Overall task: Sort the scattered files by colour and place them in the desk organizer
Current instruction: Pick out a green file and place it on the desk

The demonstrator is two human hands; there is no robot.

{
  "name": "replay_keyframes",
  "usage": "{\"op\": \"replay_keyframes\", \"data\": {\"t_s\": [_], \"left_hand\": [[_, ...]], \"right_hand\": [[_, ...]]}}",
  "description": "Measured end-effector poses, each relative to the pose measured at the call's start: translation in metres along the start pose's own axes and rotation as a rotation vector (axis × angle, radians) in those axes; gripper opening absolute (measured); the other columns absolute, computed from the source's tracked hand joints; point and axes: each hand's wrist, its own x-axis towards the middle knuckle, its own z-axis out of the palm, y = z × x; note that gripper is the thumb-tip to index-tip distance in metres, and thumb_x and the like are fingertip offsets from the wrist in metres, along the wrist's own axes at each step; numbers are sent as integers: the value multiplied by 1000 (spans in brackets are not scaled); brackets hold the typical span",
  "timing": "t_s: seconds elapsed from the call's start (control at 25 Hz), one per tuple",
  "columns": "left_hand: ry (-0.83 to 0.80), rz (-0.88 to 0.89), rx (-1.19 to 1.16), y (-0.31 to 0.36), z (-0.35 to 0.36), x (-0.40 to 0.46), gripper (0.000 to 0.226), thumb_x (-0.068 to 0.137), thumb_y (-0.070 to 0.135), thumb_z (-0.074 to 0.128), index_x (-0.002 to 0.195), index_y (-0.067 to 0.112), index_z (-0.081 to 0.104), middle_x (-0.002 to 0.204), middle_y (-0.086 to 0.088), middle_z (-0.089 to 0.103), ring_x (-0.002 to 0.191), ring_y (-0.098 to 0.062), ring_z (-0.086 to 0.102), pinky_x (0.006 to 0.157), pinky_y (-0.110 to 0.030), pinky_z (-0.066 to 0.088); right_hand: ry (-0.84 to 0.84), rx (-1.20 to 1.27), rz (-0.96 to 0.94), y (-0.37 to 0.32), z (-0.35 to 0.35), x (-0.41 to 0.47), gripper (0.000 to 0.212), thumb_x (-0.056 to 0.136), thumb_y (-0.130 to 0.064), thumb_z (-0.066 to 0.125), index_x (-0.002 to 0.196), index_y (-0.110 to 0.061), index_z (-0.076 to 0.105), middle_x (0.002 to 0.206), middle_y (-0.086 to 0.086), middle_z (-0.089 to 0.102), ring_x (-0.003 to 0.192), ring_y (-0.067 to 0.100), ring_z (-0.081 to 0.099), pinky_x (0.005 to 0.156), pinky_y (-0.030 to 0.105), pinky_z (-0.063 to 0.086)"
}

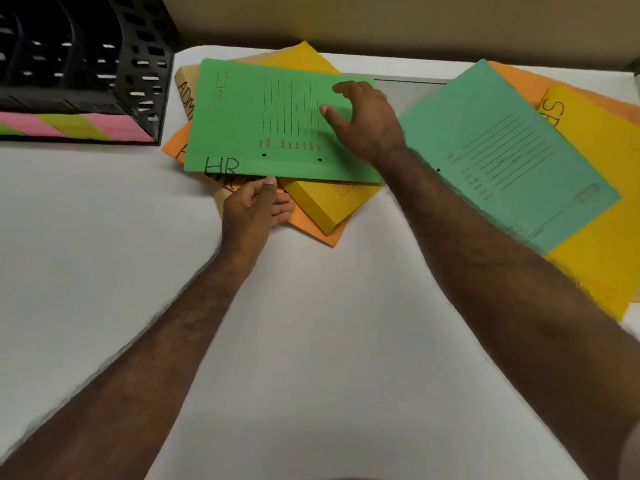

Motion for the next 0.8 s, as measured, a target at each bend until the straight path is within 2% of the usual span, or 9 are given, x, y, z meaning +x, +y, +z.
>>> {"op": "replay_keyframes", "data": {"t_s": [0.16,0.36,0.56,0.68,0.8], "left_hand": [[-12,21,25,-5,6,4,20,109,21,59,123,11,66,102,-16,78,92,-27,80,78,-31,66],[29,-45,-50,-7,10,7,21,108,20,59,123,8,67,100,-16,79,90,-27,81,76,-29,65],[32,-101,-108,-3,11,8,36,112,21,50,139,-2,58,110,-18,78,97,-27,80,88,-38,65],[24,-138,-180,1,11,7,34,114,16,44,142,0,52,116,-20,76,101,-27,79,92,-40,64],[-1,-143,-168,0,7,6,30,114,13,41,138,-1,54,123,-20,74,105,-26,78,97,-42,63]], "right_hand": [[-43,-32,-29,7,4,42,65,106,-63,42,153,-19,53,155,5,55,141,25,49,114,42,42],[-115,-60,-25,19,9,74,69,109,-62,35,156,-13,48,156,12,52,142,29,48,116,42,40],[-103,-121,16,26,14,80,69,107,-66,31,150,-18,55,151,9,58,140,32,48,115,52,37],[-41,-137,44,29,14,78,67,106,-67,32,144,-20,61,145,8,63,137,34,47,110,51,38],[24,-130,95,33,10,72,66,105,-67,34,137,-20,67,135,10,68,132,36,50,102,48,41]]}}
